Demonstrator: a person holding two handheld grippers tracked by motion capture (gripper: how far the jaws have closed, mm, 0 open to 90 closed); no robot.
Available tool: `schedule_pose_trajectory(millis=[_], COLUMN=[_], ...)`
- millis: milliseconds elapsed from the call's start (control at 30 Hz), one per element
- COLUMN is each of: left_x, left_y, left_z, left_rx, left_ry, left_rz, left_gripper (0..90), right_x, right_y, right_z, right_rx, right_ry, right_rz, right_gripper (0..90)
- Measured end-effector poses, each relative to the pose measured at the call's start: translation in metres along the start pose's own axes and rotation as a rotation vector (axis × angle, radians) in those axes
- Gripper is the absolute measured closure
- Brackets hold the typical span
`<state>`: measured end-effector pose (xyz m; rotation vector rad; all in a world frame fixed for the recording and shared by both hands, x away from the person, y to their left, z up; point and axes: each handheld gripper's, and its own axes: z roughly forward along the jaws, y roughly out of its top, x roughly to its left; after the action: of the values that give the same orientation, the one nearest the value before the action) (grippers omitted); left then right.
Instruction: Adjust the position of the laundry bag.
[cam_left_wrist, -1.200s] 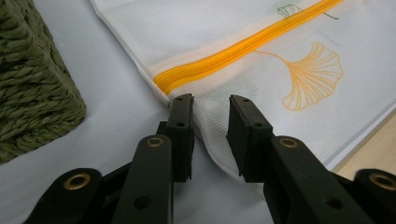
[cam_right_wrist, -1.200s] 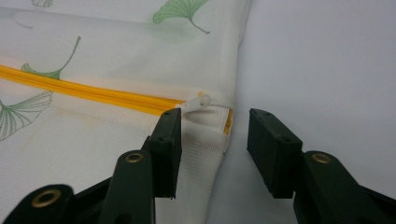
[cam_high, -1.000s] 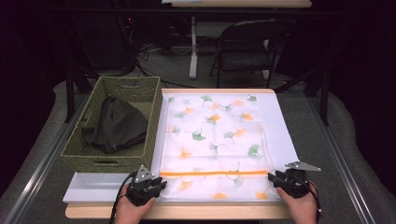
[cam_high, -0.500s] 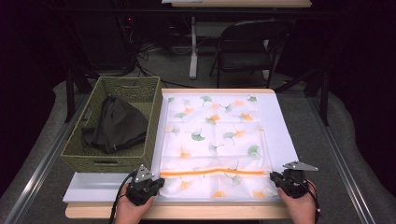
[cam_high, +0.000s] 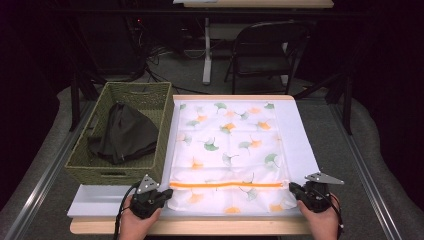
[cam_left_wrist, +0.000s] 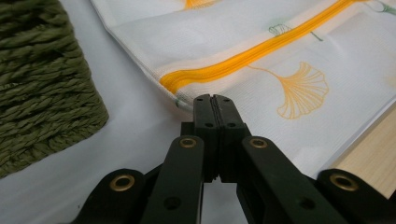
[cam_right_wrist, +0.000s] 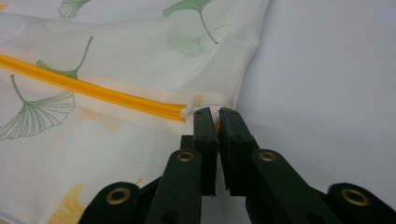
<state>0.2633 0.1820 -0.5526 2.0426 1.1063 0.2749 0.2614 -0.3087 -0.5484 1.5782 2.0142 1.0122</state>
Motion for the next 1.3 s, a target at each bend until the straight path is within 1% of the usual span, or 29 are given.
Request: schedule_pose_trajectory(millis=[200,233,433,467,533,667,733,800,900,967,1000,1067,1133,1233,1267,1300], left_x=[0.001,0.001,0.001,0.000,0.001,0.001,0.001,0.000,-0.001,-0.002,-0.003,-0.004,-0.006,-0.006,-0.006,-0.006], left_y=[0.000,-0.001,-0.002,-0.002,-0.003,-0.004,-0.005,-0.006,-0.007,-0.008,-0.009,-0.010,-0.011,-0.011,-0.011,-0.011], left_z=[-0.001,-0.005,-0.008,-0.008,-0.009,-0.012,-0.013,-0.014,-0.015,-0.016,-0.016,-0.017,-0.017,-0.017,-0.017,-0.017], left_rx=[0.001,0.002,0.004,0.005,0.006,0.001,0.005,0.007,0.009,0.015,0.014,0.021,0.027,0.029,0.030,0.028], left_ry=[0.001,-0.011,-0.013,-0.010,-0.017,-0.014,-0.018,-0.024,-0.025,-0.023,-0.028,-0.029,-0.031,-0.023,-0.024,-0.026], left_rz=[0.005,0.000,0.003,0.000,-0.002,-0.003,-0.009,-0.014,-0.017,-0.004,-0.017,-0.006,-0.003,0.006,0.002,-0.001], left_gripper=[89.4,89.4,89.3,89.3,89.3,89.3,89.3,89.2,89.2,89.2,89.2,89.2,89.2,89.2,89.2,89.2], right_x=[0.001,0.001,0.004,0.003,0.004,0.006,0.006,0.007,0.007,0.007,0.007,0.006,0.006,0.007,0.006,0.006], right_y=[0.000,0.000,0.000,-0.001,-0.001,-0.002,-0.002,-0.003,-0.004,-0.005,-0.006,-0.007,-0.009,-0.011,-0.012,-0.013], right_z=[-0.001,-0.001,-0.002,-0.002,-0.003,-0.005,-0.006,-0.007,-0.009,-0.010,-0.011,-0.013,-0.014,-0.015,-0.016,-0.015], right_rx=[-0.001,-0.001,-0.007,-0.008,-0.009,-0.007,-0.006,-0.007,0.000,-0.002,0.004,0.006,0.010,0.017,0.024,0.028], right_ry=[0.003,0.003,0.016,0.017,0.021,0.024,0.027,0.030,0.029,0.032,0.037,0.041,0.045,0.052,0.053,0.055], right_rz=[-0.003,-0.003,-0.004,-0.010,-0.006,-0.007,-0.011,-0.005,-0.011,-0.001,0.002,0.010,0.013,0.014,0.013,0.021], right_gripper=[85.9,85.9,85.9,85.9,86.0,85.9,85.9,85.9,86.9,90.0,90.0,90.0,90.0,90.0,88.8,83.1])
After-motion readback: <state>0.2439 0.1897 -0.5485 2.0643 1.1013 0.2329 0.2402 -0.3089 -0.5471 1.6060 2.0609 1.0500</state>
